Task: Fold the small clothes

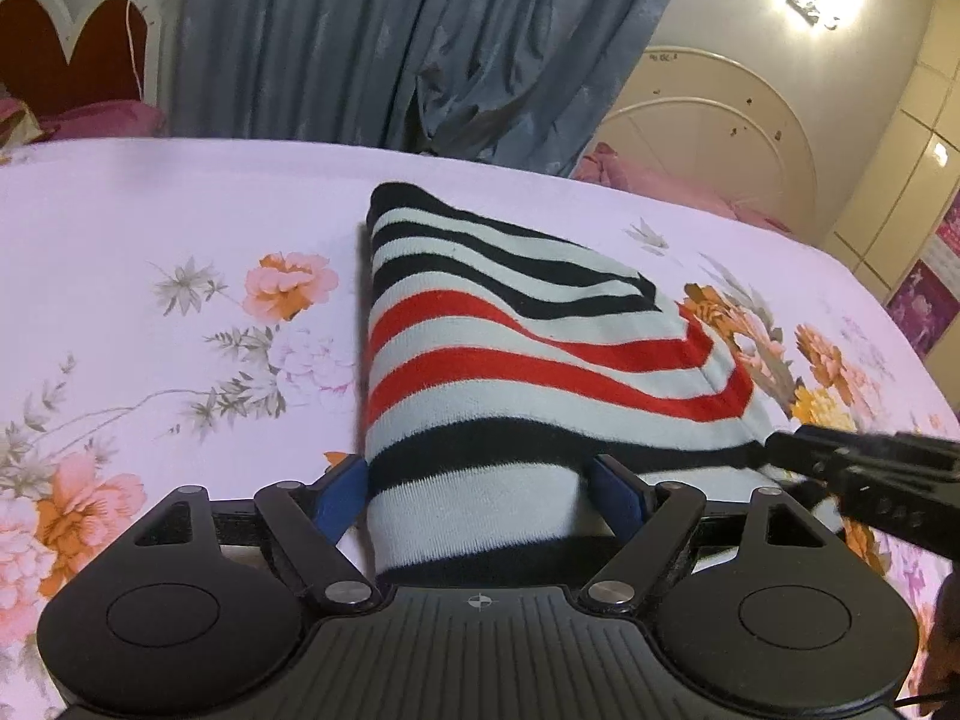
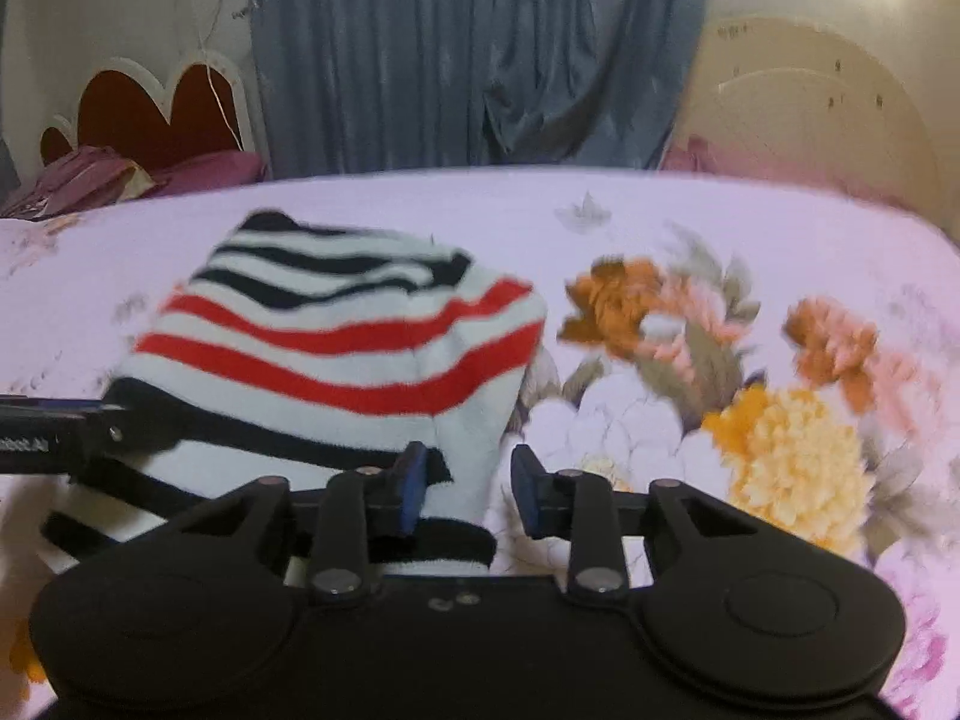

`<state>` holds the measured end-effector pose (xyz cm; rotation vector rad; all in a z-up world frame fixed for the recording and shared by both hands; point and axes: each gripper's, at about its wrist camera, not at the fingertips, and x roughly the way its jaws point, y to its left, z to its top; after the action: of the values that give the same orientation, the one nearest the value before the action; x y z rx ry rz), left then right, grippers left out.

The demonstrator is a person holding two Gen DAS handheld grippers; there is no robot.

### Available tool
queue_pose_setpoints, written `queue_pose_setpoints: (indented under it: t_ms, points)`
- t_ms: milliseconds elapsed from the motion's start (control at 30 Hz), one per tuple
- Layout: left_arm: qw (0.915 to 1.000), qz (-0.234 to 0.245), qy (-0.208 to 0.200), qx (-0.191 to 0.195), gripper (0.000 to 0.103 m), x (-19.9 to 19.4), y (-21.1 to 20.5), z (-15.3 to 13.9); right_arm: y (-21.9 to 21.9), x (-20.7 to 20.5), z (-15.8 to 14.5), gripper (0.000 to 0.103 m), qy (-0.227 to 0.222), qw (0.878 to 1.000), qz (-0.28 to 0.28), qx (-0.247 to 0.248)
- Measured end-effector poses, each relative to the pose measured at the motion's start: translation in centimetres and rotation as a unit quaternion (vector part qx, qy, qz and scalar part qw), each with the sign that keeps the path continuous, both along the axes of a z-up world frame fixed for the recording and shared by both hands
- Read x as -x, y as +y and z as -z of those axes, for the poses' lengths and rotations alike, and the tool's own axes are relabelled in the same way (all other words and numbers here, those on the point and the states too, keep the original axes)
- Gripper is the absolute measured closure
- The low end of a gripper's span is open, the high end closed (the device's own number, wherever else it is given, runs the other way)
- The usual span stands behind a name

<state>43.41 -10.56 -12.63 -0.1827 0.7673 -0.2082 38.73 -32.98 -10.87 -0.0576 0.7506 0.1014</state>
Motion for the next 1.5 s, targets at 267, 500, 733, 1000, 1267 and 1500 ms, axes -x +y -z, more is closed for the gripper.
queue_pose_setpoints:
  t_ms: [267,500,733,1000,1267,1500]
  points:
    - [0.9994,-0.01,0.026,0.02,0.017,1.6,0.6,1.8,0.3,2.2,1.5,0.069,0.024,1.0,-0.018,0.01]
    - [0.9997,-0.003,0.022,0.0,0.016,1.8,0.2,1.0,0.0,2.5,0.8,0.06,0.036,0.999,-0.012,-0.014]
    - [0.9997,0.0,0.016,-0.02,0.016,1.7,-0.3,-0.4,-1.3,2.5,0.5,0.039,0.048,0.998,-0.004,-0.047]
    - [0.9993,-0.013,0.035,0.008,0.015,-0.5,0.0,-0.4,-3.7,0.0,0.1,0.024,0.06,0.992,0.026,-0.111]
    - [0.9981,-0.013,0.05,0.033,0.015,-3.2,0.2,0.6,-5.2,-3.8,1.6,0.023,0.093,0.98,0.045,-0.173]
    - [0.9934,-0.002,0.078,0.085,0.01,-5.5,0.5,2.6,-5.0,-6.8,3.8,0.023,0.113,0.971,0.03,-0.206]
